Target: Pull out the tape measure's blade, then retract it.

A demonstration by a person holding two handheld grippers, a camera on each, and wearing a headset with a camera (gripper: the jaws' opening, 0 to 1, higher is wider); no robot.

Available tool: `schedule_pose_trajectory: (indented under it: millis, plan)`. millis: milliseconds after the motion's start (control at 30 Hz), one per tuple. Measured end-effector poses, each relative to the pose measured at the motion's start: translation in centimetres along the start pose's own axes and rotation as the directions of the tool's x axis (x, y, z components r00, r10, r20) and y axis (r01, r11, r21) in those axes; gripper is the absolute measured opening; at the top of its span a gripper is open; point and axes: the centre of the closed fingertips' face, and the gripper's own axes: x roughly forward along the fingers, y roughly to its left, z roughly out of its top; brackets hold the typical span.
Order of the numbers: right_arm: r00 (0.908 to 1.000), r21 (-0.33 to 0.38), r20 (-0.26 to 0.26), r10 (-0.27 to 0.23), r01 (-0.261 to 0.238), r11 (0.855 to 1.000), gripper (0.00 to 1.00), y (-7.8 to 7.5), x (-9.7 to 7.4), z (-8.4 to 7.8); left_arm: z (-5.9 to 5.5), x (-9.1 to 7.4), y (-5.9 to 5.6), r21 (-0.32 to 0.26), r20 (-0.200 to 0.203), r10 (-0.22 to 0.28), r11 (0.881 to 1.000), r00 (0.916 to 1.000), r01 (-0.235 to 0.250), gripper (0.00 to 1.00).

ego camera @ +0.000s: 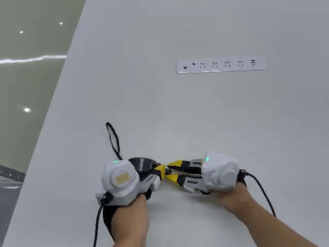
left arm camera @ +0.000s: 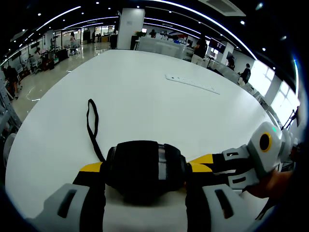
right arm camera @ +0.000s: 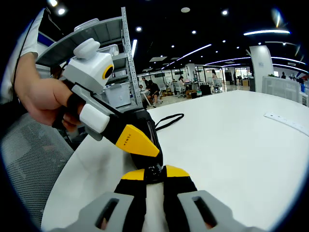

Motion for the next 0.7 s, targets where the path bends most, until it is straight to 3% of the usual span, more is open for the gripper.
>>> schedule_pose_trajectory:
  millis: [700]
  plan:
    - [0.9996,-0.026,-0.018,0.021,-0.022,0.999,0.09,0.34,1.03,0.18,0.14,0.0,0.2,-0.009,0.007,0.0,1.0,1.0,0.0,0.65]
